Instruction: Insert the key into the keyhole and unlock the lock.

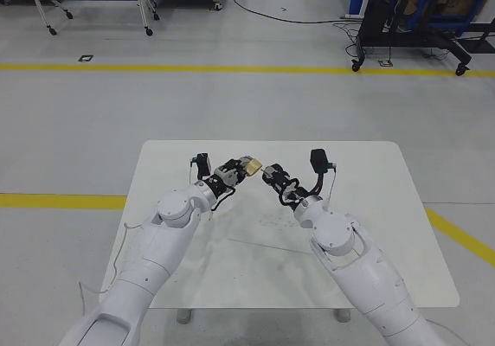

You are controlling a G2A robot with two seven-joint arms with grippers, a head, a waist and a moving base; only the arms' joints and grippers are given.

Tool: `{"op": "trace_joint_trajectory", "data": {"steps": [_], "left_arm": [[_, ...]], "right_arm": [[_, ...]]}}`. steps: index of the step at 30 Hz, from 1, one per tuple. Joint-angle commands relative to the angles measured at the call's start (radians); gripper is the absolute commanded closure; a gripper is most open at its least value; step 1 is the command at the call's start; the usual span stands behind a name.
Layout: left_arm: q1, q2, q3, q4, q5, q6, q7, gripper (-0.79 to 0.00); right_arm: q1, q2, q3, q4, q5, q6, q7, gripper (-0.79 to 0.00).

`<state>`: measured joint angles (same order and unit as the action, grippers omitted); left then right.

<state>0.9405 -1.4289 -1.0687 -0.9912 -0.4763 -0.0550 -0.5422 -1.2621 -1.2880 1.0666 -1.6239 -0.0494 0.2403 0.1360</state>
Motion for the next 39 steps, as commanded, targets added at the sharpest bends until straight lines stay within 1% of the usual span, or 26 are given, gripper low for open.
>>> {"op": "trace_joint_trajectory", "data": {"steps": [1, 13, 28, 39], "left_arm": [[0.001, 0.000, -0.001, -0.001, 0.001, -0.001, -0.005, 0.000], [0.005, 0.000, -0.009, -0.003, 0.005, -0.005, -0.022, 0.000], [0.001, -0.005, -0.011, 0.000, 0.008, 0.021, -0.002, 0.000], [-0.002, -0.006, -0.012, 0.006, 0.011, 0.016, -0.022, 0.000]], "right_arm": [[0.005, -0.003, -0.007, 0.008, -0.004, 0.005, -0.005, 0.000], [0.029, -0.019, -0.020, 0.031, -0.001, 0.035, -0.010, 0.000], [-0.001, -0.023, -0.004, -0.007, -0.035, 0.039, -0.004, 0.000], [0.013, -0.032, -0.008, 0.009, -0.037, 0.054, 0.006, 0.000]]}}
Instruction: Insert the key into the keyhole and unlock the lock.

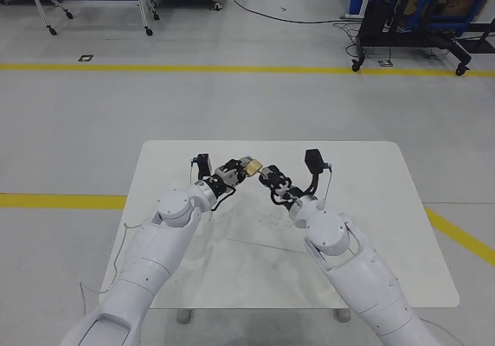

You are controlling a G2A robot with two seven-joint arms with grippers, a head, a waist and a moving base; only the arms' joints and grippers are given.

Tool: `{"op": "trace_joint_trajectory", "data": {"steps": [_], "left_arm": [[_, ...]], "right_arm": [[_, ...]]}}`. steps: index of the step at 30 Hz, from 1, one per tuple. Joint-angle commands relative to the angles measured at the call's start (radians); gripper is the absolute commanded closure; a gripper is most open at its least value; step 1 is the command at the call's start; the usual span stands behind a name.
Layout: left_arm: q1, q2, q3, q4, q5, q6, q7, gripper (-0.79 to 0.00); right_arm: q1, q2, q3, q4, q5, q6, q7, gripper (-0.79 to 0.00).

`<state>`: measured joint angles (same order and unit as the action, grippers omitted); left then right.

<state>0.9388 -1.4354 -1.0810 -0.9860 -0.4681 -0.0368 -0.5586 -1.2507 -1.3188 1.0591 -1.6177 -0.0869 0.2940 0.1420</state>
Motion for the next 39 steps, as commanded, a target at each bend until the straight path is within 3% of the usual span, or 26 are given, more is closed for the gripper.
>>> {"op": "trace_joint_trajectory", "data": {"steps": [1, 21, 23, 24, 32, 39], "left_arm": [[-0.001, 0.000, 0.001, 0.000, 0.005, -0.004, -0.009, 0.000], [0.000, -0.002, -0.003, 0.003, 0.011, -0.005, -0.027, 0.000], [-0.001, -0.002, -0.003, 0.003, 0.011, -0.004, -0.027, 0.000], [-0.001, -0.002, -0.003, 0.003, 0.011, -0.002, -0.027, 0.000], [-0.003, -0.003, -0.005, 0.007, 0.012, 0.004, -0.025, 0.000], [-0.005, -0.004, -0.005, 0.010, 0.016, 0.005, -0.022, 0.000]], "right_arm": [[0.003, -0.002, 0.000, 0.005, 0.001, 0.001, 0.000, 0.000], [0.018, -0.018, -0.002, 0.030, 0.002, 0.015, 0.001, 0.000], [0.016, -0.019, 0.001, 0.030, 0.004, 0.015, 0.002, -0.126], [0.015, -0.019, 0.003, 0.029, 0.006, 0.015, 0.005, -0.145], [0.002, -0.020, 0.018, 0.020, 0.006, 0.008, 0.013, -0.099], [-0.014, -0.020, 0.033, 0.007, 0.007, -0.001, 0.019, -0.135]]}}
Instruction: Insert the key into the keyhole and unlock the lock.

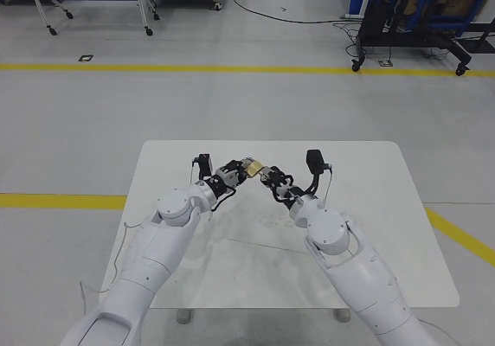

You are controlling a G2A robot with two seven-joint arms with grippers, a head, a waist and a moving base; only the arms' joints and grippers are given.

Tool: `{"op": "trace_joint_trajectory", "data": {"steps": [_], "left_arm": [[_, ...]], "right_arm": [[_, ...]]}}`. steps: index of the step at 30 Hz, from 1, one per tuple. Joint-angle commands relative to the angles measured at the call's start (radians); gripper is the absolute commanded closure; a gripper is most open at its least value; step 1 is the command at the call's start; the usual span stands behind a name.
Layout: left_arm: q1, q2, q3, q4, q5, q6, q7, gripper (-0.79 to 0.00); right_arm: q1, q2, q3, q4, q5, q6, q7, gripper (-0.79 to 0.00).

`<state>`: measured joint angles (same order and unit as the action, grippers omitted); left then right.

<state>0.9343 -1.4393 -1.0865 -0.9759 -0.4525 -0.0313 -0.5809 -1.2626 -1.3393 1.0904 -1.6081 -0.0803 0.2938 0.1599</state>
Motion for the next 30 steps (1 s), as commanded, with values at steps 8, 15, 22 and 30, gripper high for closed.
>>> {"op": "trace_joint_trajectory", "data": {"steps": [8, 15, 22, 30], "left_arm": [[-0.001, -0.002, 0.001, 0.000, 0.005, 0.007, 0.005, 0.000], [-0.002, -0.002, 0.000, 0.002, 0.007, 0.007, 0.003, 0.000], [-0.002, -0.003, 0.003, 0.001, 0.015, 0.011, -0.007, 0.000], [-0.014, -0.001, 0.001, 0.019, 0.007, 0.027, -0.058, 0.000]], "right_arm": [[-0.018, 0.002, 0.019, -0.013, 0.003, 0.004, 0.028, -0.203], [-0.030, 0.003, 0.030, -0.015, 0.004, 0.005, 0.049, -0.092], [-0.020, 0.001, 0.027, -0.008, -0.002, 0.014, 0.062, 0.000], [0.012, -0.008, 0.011, 0.022, 0.001, 0.026, 0.056, 0.000]]}}
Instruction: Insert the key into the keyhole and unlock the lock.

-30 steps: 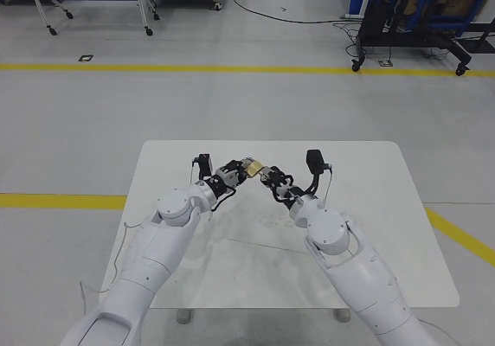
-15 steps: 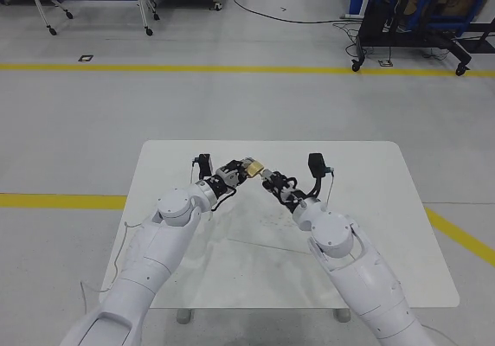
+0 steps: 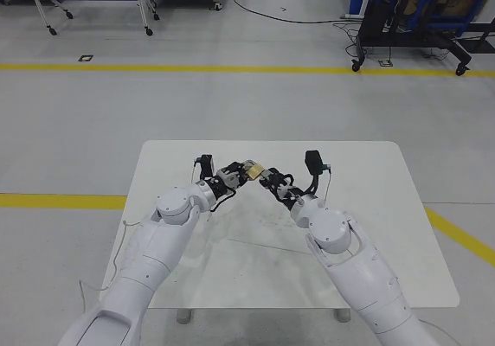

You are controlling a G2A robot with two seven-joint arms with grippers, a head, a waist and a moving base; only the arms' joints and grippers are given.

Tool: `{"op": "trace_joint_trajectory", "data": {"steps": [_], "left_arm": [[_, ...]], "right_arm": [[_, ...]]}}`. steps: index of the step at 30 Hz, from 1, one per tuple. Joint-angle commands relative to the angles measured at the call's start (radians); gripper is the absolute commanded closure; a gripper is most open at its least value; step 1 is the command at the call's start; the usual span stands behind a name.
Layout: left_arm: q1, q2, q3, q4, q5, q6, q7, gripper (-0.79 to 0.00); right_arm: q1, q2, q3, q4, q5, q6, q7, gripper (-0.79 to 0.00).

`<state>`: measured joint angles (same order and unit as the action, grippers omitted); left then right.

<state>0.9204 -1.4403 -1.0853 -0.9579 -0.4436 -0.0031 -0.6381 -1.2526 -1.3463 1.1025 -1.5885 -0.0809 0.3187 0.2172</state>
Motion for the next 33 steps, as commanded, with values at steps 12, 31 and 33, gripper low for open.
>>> {"op": "trace_joint_trajectory", "data": {"steps": [12, 31, 33], "left_arm": [[-0.004, -0.006, -0.016, 0.015, -0.055, 0.025, 0.039, 0.000], [0.006, -0.010, -0.021, 0.010, -0.056, -0.022, 0.055, 0.000], [0.006, -0.010, -0.022, 0.010, -0.057, -0.025, 0.048, 0.000]], "right_arm": [[-0.026, 0.001, 0.020, -0.024, 0.009, -0.008, 0.000, -0.785], [-0.074, 0.013, 0.159, 0.048, 0.385, -0.166, 0.288, -0.148], [-0.073, 0.013, 0.165, 0.060, 0.410, -0.173, 0.301, -0.055]]}}
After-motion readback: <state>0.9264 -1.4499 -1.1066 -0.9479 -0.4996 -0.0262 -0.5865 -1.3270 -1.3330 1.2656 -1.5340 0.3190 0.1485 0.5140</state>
